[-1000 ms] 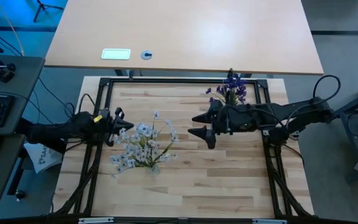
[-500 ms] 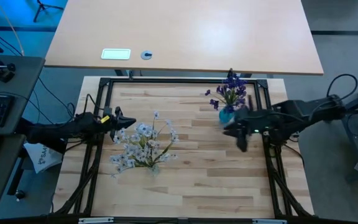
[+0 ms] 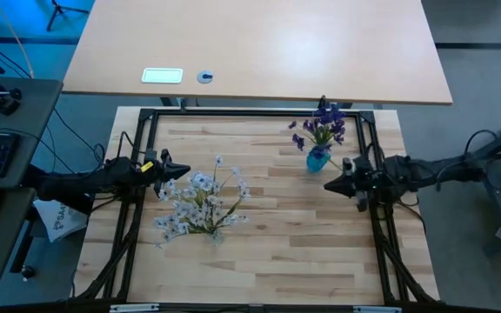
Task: Sort flowers into vase by color
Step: Return to Home Position
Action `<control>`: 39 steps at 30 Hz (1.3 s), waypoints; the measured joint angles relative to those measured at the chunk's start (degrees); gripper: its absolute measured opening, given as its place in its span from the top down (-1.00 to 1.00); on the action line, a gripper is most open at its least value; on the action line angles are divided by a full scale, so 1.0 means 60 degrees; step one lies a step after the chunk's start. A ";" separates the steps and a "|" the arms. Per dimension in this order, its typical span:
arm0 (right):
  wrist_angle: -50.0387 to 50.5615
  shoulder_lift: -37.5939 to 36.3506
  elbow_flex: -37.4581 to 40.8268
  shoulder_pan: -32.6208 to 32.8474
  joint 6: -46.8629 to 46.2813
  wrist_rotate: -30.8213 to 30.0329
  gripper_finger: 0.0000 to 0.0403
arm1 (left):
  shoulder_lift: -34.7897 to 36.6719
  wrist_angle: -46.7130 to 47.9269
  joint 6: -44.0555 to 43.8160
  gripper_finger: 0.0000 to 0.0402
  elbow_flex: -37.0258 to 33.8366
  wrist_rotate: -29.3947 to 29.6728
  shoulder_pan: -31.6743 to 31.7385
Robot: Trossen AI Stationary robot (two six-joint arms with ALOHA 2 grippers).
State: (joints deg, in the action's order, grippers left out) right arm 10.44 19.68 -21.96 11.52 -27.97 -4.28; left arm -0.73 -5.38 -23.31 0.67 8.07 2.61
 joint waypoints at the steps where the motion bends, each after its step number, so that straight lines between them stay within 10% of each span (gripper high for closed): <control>1: -0.0654 -0.0104 0.0424 -0.0204 0.0063 0.0233 0.98 | 0.0000 -0.0001 -0.0012 1.00 0.0000 0.0001 0.0000; 11: -0.2020 -0.0975 0.1611 -0.1412 0.1119 0.1751 1.00 | 0.0000 -0.0005 0.0001 1.00 0.0000 0.0001 0.0000; 28: -0.0360 -0.2415 0.1634 -0.1416 0.1958 0.1724 1.00 | 0.0000 -0.0005 -0.0001 1.00 0.0000 0.0001 0.0000; 39: -0.2626 -0.2736 0.3439 -0.1507 0.1788 0.1808 1.00 | 0.0000 -0.0009 -0.0001 1.00 0.0004 0.0001 0.0000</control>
State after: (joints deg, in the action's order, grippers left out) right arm -5.32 3.27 -1.32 2.48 -17.24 6.57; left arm -0.73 -5.43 -23.32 0.69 8.08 2.61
